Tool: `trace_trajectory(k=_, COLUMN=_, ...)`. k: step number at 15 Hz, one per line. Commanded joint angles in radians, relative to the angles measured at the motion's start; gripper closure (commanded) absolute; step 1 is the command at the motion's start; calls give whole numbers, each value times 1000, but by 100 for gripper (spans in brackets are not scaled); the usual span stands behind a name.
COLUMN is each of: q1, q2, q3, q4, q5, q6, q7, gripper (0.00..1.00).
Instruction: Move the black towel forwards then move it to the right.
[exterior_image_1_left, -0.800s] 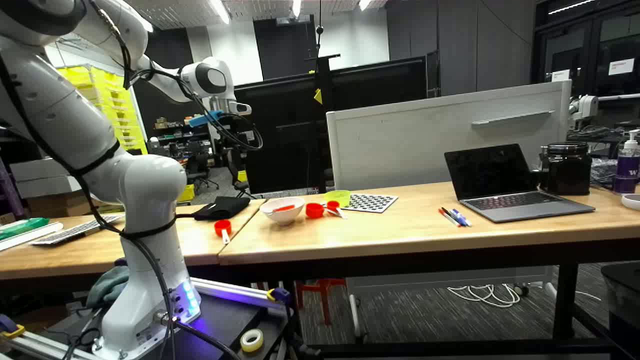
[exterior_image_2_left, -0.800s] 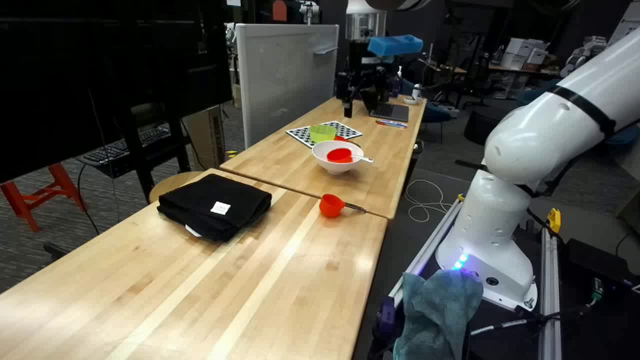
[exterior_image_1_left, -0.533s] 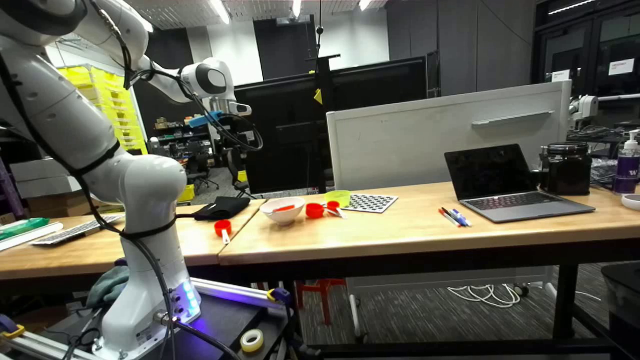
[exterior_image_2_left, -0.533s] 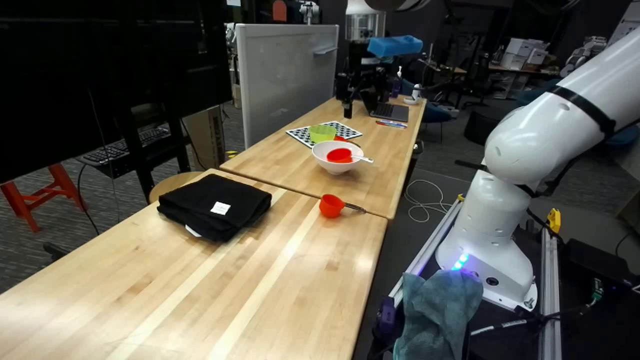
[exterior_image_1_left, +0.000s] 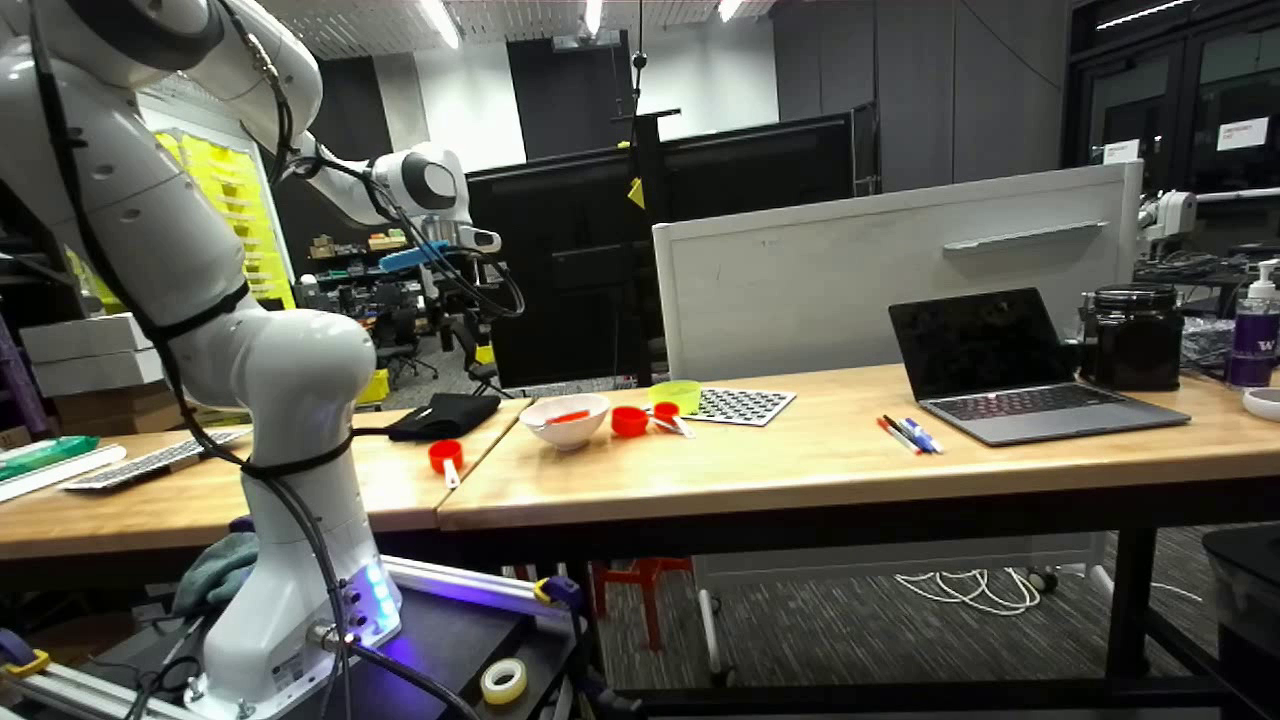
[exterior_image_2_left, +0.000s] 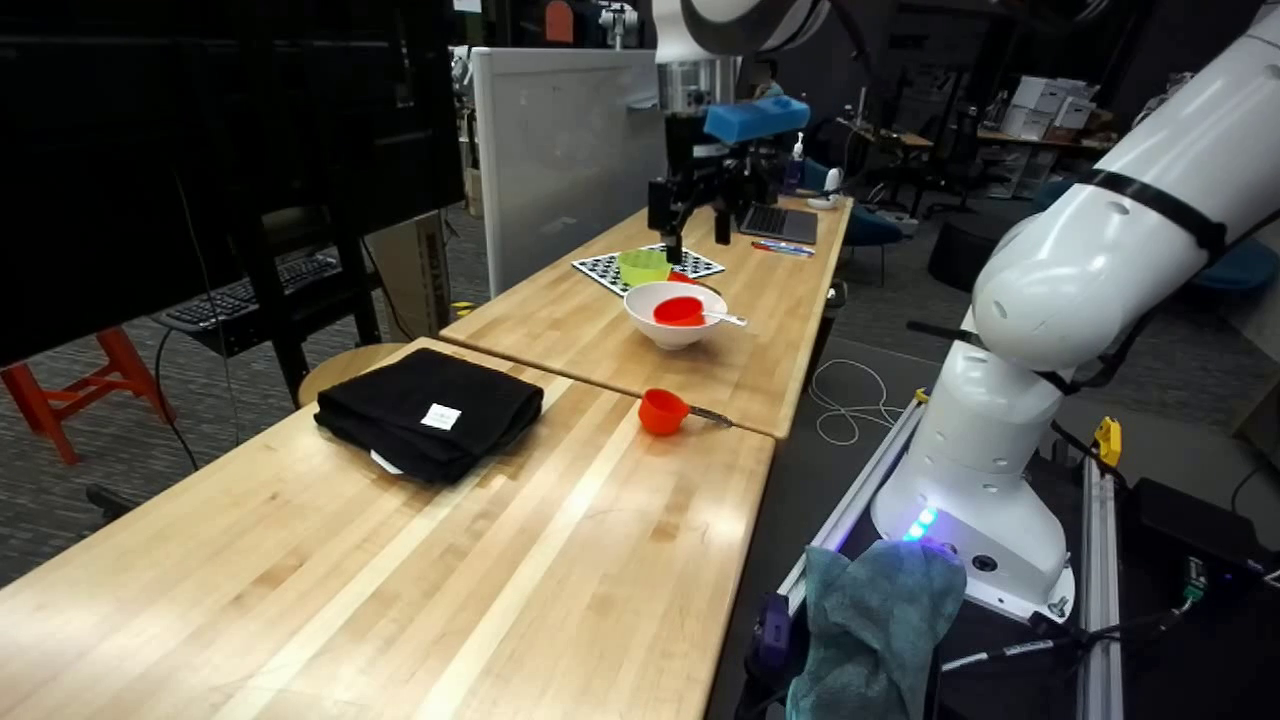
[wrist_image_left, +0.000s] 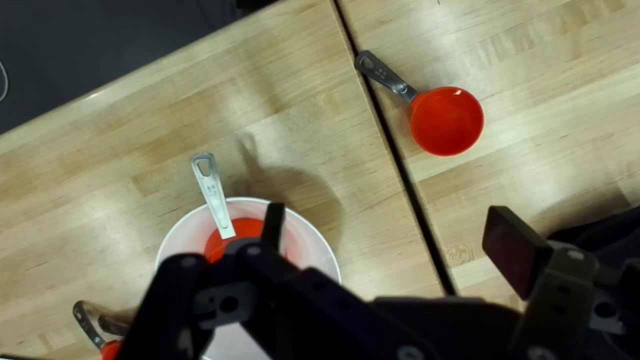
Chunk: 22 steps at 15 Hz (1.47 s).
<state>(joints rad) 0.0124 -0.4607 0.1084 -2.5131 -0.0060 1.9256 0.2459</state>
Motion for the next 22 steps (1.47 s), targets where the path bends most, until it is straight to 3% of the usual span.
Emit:
trace_trajectory(k=1, q1=27, q2=106, q3=24, q4=63, q5=10, q6=15, q7=11, gripper=0)
trace_trajectory(k=11, q1=137, q2=445, q3=53, q4=229, q5=116, q6=235, q7=-120, gripper=0)
trace_trajectory(k=22, q1=208, q2=818, q3=105, q4=546, q5=105, q6=221, q7=-141, gripper=0)
